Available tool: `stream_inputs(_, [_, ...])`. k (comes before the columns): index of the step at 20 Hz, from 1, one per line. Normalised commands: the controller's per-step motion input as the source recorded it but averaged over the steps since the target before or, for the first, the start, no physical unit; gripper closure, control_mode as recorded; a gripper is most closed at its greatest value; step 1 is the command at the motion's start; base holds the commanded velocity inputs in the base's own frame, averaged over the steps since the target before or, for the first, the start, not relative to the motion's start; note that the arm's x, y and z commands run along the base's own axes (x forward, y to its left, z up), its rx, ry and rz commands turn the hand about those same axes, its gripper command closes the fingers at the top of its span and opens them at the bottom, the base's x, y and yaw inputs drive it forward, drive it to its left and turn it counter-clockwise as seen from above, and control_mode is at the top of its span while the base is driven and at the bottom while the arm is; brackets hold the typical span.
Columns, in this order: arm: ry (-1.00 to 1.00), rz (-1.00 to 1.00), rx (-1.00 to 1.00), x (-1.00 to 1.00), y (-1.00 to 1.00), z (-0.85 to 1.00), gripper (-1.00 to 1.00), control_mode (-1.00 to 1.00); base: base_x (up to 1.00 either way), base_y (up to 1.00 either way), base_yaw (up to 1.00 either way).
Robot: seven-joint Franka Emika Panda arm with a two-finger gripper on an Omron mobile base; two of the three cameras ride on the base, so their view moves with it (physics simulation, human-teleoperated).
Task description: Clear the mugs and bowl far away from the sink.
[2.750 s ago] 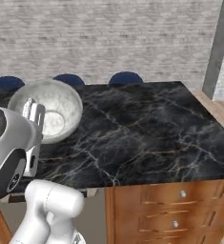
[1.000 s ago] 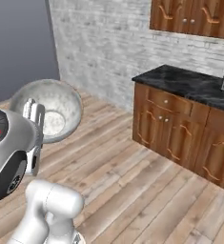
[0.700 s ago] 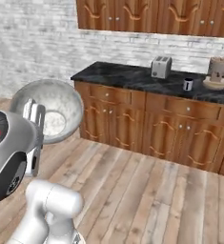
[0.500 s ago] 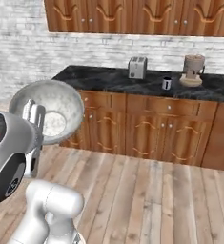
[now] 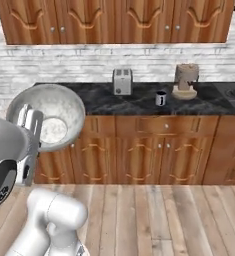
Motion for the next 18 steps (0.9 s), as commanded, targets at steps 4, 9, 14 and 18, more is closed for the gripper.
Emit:
stream_inputs(4, [0.00, 0.00, 0.00, 0.00, 0.00, 0.00, 1.00, 1.00, 1.00, -0.06, 0.07])
stream_inputs(9, [0.00, 0.00, 0.00, 0.00, 0.00, 0.00, 1.00, 1.00, 0.79, -0.14, 0.51])
stream_inputs(14, [0.00, 0.00, 0.00, 0.00, 0.00, 0.00, 1.00, 1.00, 0.70, -0.36, 0.31])
stream_inputs(18, [0.00, 0.00, 0.00, 0.00, 0.00, 0.00, 1.00, 1.00, 1.00, -0.42, 0.05])
